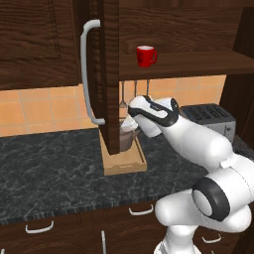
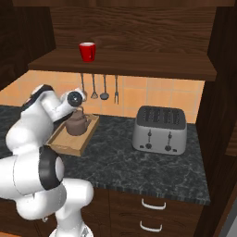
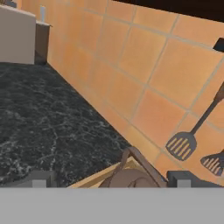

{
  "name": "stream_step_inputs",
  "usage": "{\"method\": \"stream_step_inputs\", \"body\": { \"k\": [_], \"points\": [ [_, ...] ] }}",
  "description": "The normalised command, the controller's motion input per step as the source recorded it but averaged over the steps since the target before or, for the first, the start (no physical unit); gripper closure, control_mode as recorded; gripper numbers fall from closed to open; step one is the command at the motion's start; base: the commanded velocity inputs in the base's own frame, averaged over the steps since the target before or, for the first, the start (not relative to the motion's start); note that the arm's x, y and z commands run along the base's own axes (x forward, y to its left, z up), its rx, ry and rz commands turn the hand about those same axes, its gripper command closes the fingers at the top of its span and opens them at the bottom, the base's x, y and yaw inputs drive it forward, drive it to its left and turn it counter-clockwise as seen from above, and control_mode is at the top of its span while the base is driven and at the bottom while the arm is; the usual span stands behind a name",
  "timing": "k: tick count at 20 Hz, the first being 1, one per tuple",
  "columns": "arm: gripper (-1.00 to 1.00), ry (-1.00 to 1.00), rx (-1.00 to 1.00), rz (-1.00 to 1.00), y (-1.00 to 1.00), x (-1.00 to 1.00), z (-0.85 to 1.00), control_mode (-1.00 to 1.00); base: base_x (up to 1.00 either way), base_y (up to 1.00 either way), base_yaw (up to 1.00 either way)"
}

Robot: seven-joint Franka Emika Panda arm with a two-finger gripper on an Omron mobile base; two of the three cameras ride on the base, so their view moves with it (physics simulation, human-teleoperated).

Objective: Pick the kettle from the counter and place it on the tray. Then pick the mug from the cabinet and place it on the tray. Then close the cabinet doors.

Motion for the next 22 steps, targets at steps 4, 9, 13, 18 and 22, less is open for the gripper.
{"method": "stream_step_inputs", "body": {
  "k": [4,9,13,18,22],
  "points": [
    [-1.0,0.0,0.06,-0.04,-0.19,-0.76,0.55,-1.0,0.0,0.0,0.0],
    [-1.0,0.0,0.03,-0.12,-0.22,-0.66,0.63,-1.0,0.0,0.0,0.0],
    [-1.0,0.06,0.07,-0.17,-0.17,-0.62,0.71,-1.0,0.0,0.0,0.0],
    [-1.0,0.07,0.07,-0.22,-0.23,-0.68,0.67,-1.0,0.0,0.0,0.0],
    [-1.0,0.02,0.09,-0.26,-0.3,-0.77,0.54,-1.0,0.0,0.0,0.0]
  ]
}}
